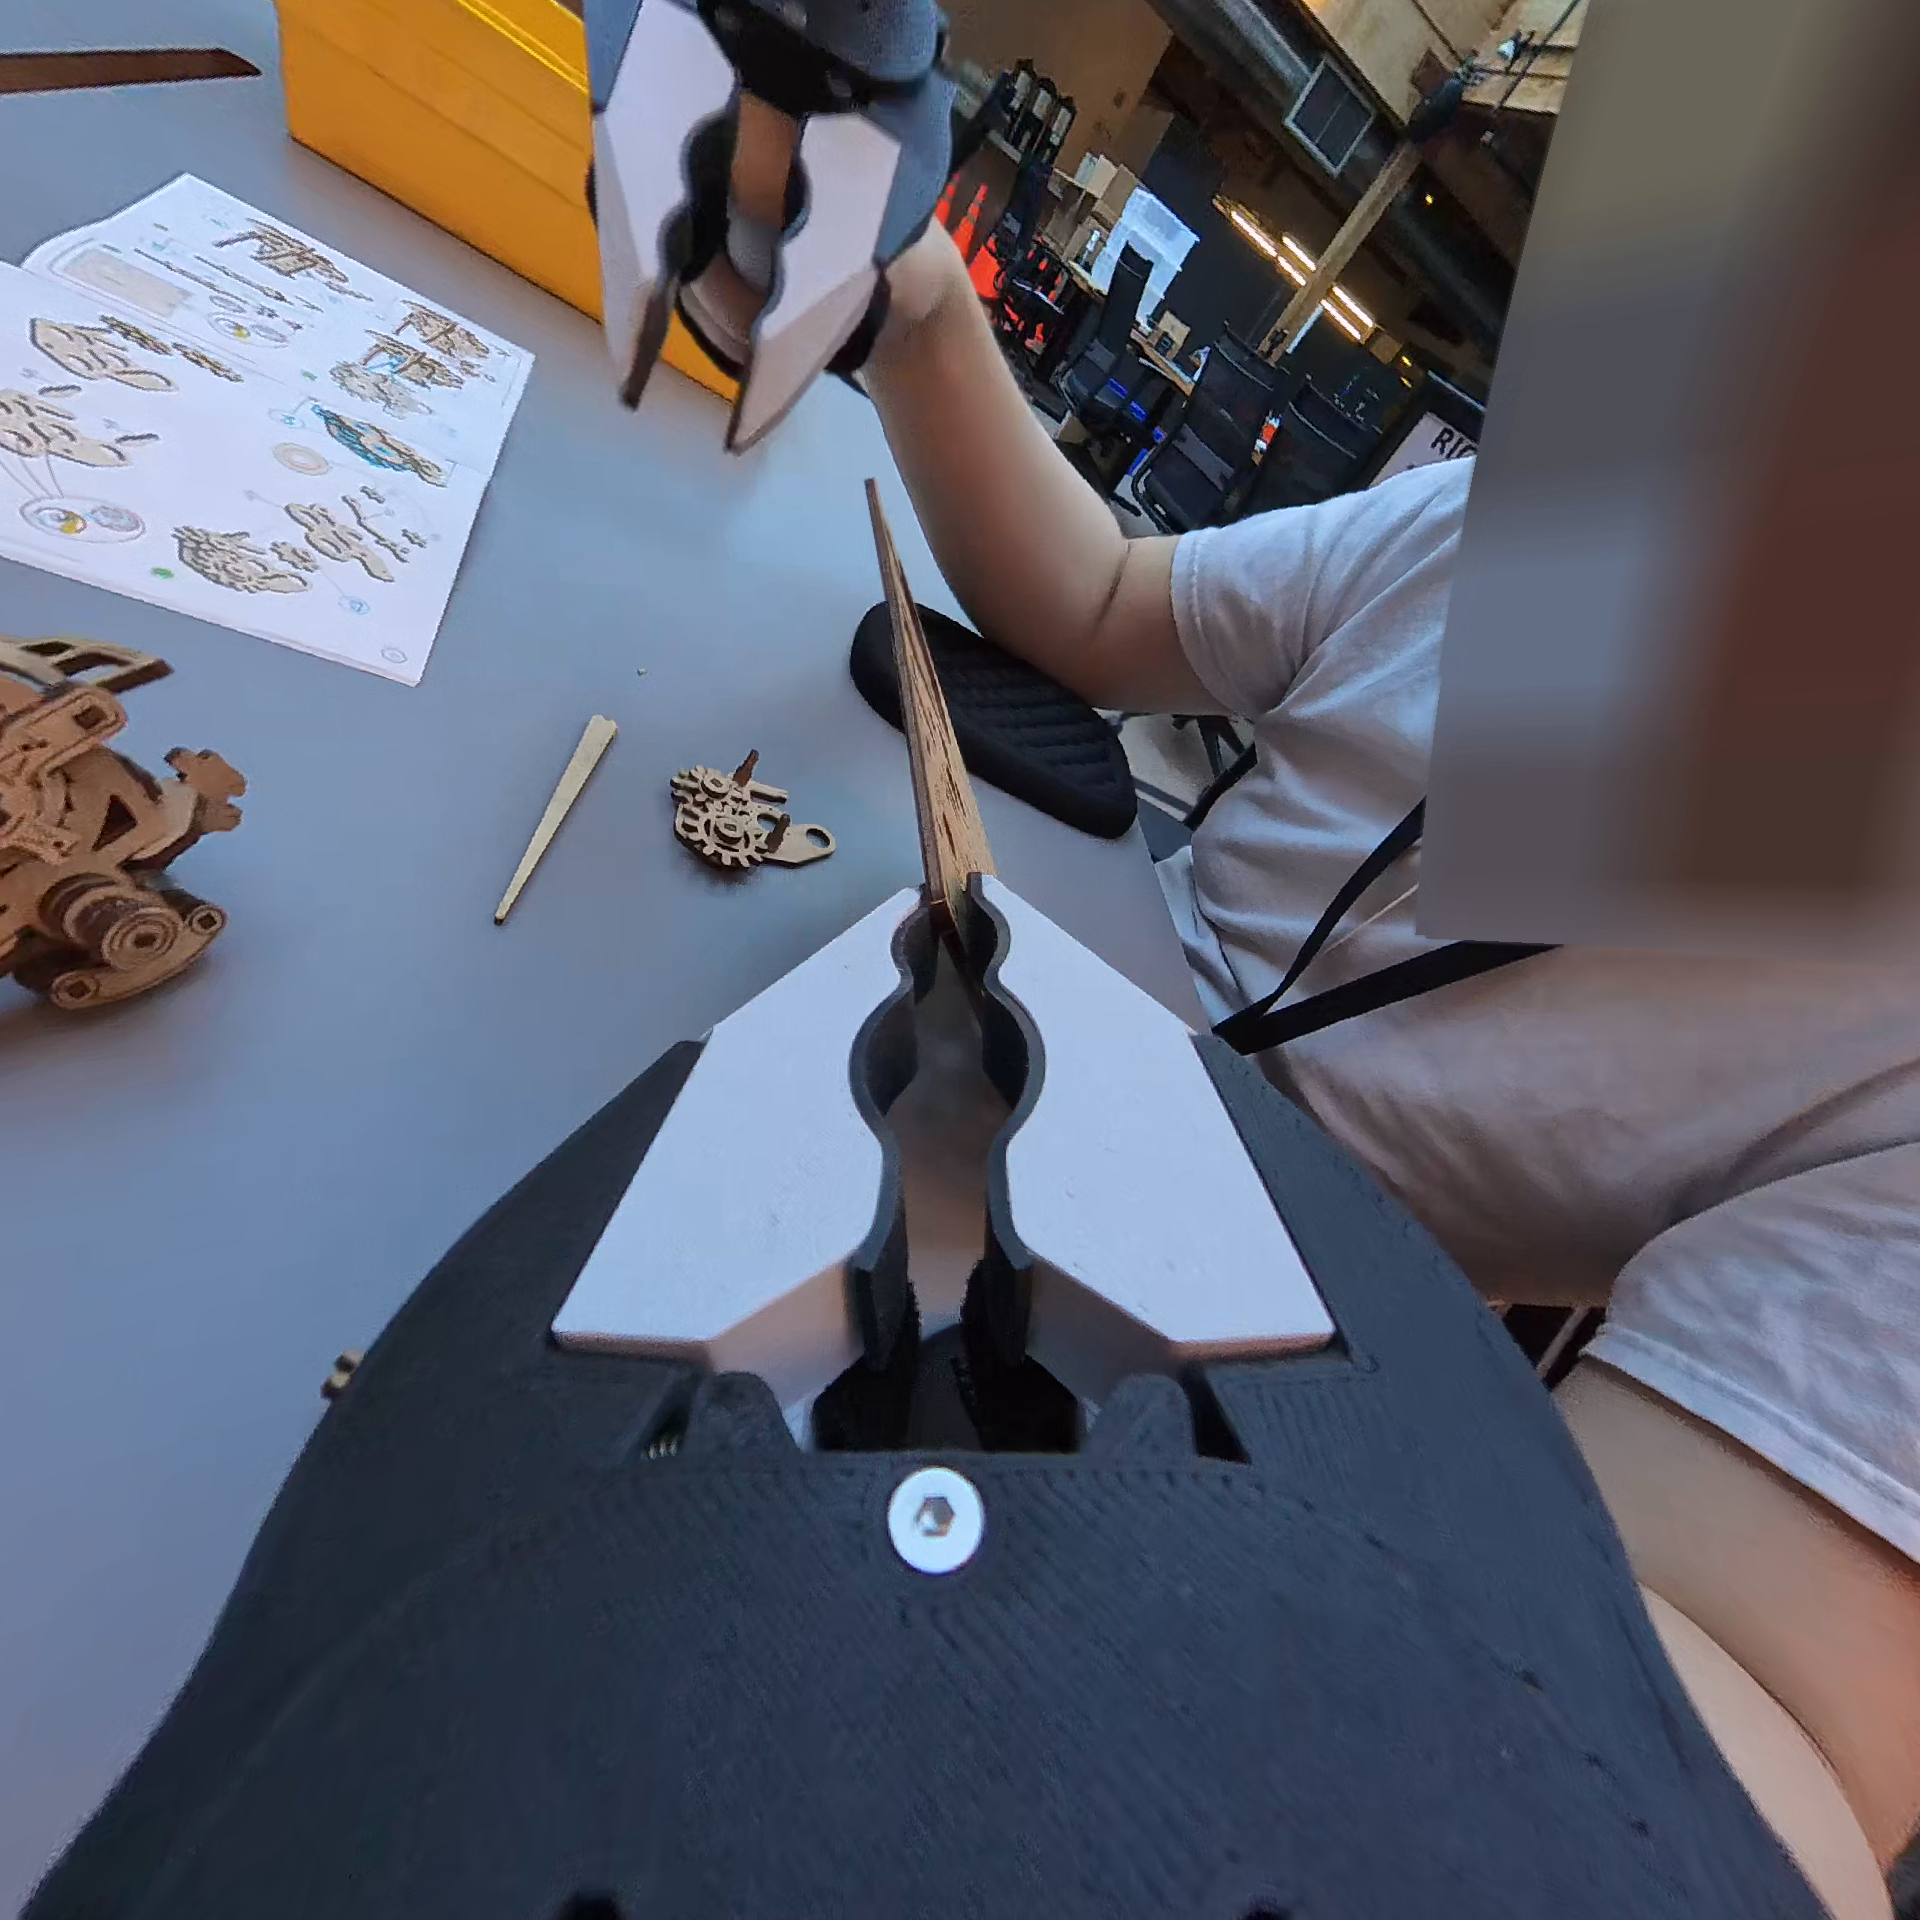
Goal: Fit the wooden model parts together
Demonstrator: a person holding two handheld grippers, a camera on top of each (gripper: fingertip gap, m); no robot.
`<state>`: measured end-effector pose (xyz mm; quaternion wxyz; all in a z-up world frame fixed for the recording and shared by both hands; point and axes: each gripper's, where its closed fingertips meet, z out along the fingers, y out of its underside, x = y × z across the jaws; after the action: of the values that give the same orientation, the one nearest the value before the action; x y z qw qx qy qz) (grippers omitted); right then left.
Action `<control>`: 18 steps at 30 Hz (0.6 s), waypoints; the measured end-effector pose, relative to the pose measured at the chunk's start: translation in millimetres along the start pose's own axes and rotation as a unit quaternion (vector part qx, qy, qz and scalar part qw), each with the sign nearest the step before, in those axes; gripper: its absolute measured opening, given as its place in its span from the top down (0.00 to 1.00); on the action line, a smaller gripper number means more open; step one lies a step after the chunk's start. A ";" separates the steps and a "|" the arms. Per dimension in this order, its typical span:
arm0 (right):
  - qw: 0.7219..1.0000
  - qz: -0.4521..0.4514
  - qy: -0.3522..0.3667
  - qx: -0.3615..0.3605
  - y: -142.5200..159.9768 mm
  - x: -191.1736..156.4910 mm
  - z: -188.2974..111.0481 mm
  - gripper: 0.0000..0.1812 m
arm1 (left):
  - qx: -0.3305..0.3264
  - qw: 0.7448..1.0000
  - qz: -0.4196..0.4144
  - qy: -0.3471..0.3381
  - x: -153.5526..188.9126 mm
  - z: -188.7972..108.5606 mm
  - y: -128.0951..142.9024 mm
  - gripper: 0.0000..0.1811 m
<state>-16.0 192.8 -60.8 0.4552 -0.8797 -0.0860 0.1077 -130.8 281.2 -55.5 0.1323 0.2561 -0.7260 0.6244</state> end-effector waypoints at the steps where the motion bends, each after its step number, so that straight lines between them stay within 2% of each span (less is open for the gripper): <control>1: 0.999 -0.001 0.012 -0.035 20.8 4.2 6.9 0.89 | 0.004 1.000 -0.002 -0.001 0.0 -4.9 1.6 0.98; 4: 0.996 -0.018 0.019 -0.085 64.8 3.3 26.4 0.88 | 0.022 1.000 -0.008 -0.003 -0.5 -16.9 2.8 0.99; 6: 0.996 -0.009 0.019 -0.081 74.3 0.7 35.3 0.88 | 0.030 0.999 -0.010 -0.011 -3.4 -21.2 2.1 0.99; 9: 0.993 -0.017 0.036 -0.115 89.2 6.2 40.9 0.86 | 0.032 0.999 -0.008 -0.017 -5.2 -22.8 1.3 0.99; 11: 0.990 -0.018 0.042 -0.135 97.7 8.2 45.5 0.83 | 0.038 0.999 -0.010 -0.025 -9.1 -24.7 0.6 0.99; 12: 0.992 -0.021 0.037 -0.118 94.1 6.4 48.2 0.87 | 0.043 0.998 -0.014 -0.032 -12.3 -26.2 -0.5 0.99; 13: 0.993 -0.024 0.033 -0.114 94.3 5.2 49.4 0.96 | 0.050 0.998 -0.018 -0.036 -14.9 -28.0 -2.0 0.99; 15: 0.993 -0.036 0.038 -0.111 94.5 5.2 48.9 0.96 | 0.063 0.997 -0.025 -0.039 -17.3 -31.5 -4.8 0.99; 18: 0.983 -0.090 0.101 -0.121 96.3 14.8 34.4 0.96 | 0.094 0.994 -0.038 -0.043 -20.6 -36.6 -13.2 0.96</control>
<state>-5.9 168.5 -160.6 0.3592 -0.9234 -0.1311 -0.0344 -111.2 319.9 -48.2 0.1003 0.3212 -0.6591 0.6726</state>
